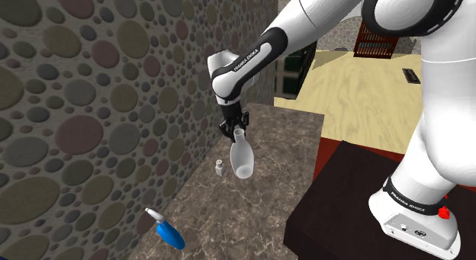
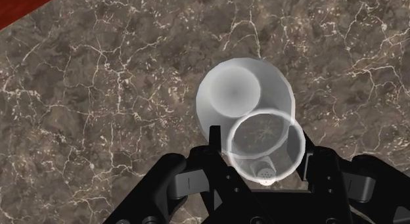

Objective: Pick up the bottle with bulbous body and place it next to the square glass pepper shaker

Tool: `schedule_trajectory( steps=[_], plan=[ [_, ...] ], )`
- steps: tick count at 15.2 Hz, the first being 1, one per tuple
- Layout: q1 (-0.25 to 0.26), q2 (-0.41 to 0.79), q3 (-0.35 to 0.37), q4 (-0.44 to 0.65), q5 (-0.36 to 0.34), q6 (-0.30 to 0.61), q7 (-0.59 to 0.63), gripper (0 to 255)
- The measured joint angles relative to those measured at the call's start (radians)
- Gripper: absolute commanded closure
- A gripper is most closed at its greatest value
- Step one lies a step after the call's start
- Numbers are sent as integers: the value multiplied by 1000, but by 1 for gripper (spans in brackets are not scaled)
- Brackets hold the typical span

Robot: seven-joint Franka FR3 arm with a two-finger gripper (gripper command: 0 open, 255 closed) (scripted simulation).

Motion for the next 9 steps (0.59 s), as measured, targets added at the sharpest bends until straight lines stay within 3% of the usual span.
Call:
schedule_trajectory(
  steps=[9],
  plan=[
    [0, 81, 1, -9, 3, 90, -6, 255]
  ],
)
